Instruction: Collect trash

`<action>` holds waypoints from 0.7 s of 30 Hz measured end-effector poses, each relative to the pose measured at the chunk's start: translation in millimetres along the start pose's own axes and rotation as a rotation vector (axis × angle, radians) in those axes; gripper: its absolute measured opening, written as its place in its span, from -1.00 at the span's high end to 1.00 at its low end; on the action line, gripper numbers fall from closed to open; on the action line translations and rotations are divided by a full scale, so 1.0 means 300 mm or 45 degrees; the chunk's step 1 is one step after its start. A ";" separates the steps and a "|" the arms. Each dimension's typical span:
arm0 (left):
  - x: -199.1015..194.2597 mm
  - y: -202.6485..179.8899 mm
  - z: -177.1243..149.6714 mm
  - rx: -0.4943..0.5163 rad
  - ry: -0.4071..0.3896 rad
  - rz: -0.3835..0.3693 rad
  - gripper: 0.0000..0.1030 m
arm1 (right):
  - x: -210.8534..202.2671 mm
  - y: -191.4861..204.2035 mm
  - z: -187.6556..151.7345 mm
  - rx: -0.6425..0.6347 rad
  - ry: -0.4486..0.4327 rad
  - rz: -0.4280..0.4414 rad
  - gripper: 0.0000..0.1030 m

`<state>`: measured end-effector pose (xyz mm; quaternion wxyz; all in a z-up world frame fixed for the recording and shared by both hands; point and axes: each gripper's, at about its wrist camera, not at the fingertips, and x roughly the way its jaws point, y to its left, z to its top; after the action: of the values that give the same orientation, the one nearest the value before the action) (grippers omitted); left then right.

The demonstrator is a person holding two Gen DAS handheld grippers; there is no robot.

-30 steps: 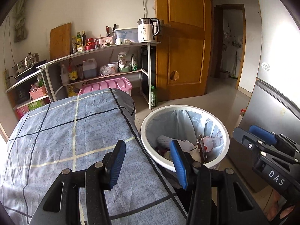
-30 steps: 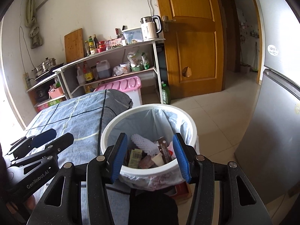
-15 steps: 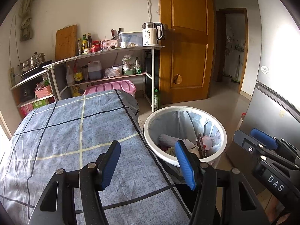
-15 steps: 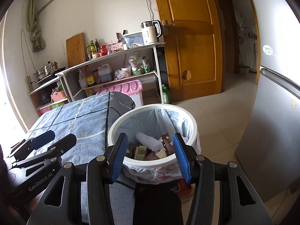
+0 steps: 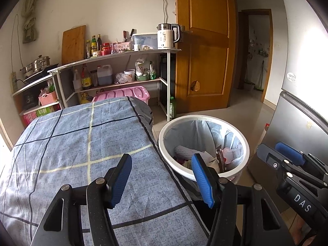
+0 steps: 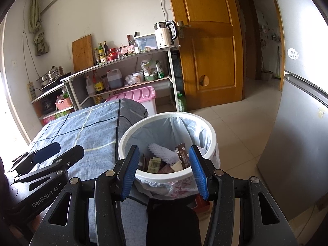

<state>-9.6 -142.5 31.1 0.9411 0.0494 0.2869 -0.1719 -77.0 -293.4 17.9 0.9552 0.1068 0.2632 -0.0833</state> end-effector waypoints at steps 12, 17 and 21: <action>-0.003 0.000 0.001 -0.005 0.002 0.002 -0.17 | 0.000 0.015 -0.005 -0.002 0.003 0.007 0.01; -0.001 -0.001 0.002 -0.004 0.002 0.002 -0.17 | 0.001 0.014 -0.008 -0.001 0.007 0.011 0.01; -0.004 -0.001 0.001 -0.006 0.004 0.003 -0.17 | 0.002 0.012 -0.008 -0.002 0.007 0.013 0.01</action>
<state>-10.4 -142.4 31.9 0.9410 0.0478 0.2887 -0.1702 -76.8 -289.3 16.3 0.9550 0.1076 0.2653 -0.0780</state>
